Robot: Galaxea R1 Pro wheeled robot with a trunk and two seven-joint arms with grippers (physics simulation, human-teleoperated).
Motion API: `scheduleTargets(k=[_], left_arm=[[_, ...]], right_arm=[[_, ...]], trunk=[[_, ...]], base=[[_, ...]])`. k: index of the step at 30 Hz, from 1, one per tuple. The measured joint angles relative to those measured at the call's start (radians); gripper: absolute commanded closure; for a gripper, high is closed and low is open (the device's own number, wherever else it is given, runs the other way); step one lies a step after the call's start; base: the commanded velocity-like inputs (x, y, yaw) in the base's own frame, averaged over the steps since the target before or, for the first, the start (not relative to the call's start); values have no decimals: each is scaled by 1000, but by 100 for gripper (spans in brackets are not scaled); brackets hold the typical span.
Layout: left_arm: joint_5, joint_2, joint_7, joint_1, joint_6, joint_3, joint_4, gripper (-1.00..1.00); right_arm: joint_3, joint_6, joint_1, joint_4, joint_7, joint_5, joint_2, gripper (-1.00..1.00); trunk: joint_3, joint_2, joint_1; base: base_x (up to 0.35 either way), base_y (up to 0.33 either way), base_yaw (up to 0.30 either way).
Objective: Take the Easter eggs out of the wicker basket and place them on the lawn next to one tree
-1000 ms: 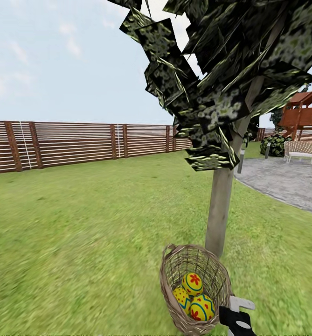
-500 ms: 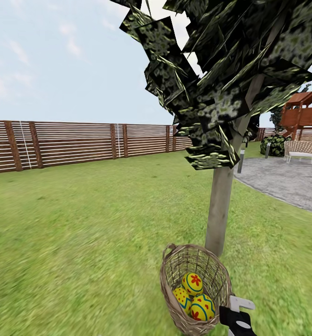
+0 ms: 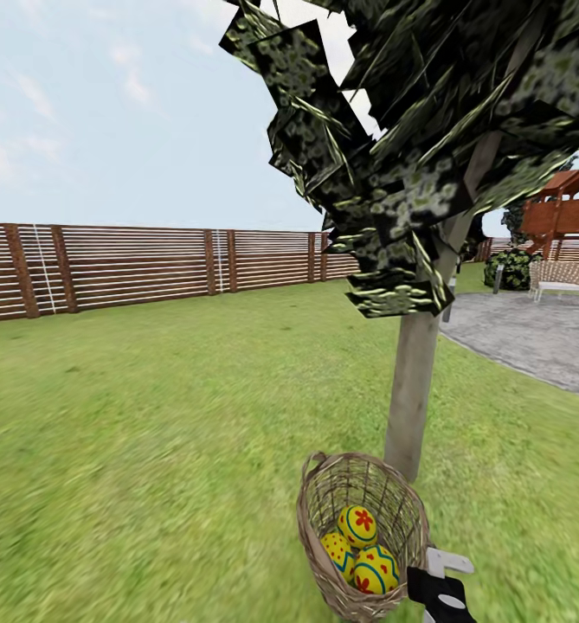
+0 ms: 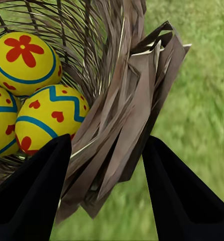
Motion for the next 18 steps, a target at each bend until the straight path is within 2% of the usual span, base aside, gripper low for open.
scheduleTargets(k=[6, 13, 18], left_arm=[[-1, 0, -4, 0, -1, 0, 0, -100], [0, -4, 6, 0, 0, -1, -1, -100], [0, -6, 13, 0, 0, -1, -2, -100]], right_arm=[[0, 0, 0, 0, 0, 1, 0, 100], [0, 0, 0, 1, 0, -1, 0, 100], [1, 0, 0, 2, 0, -1, 0, 100]], trunk=[[0, 0, 0], [0, 0, 0], [-16, -35, 19]], base=[[126, 0, 0], [12, 0, 0], [0, 0, 0]])
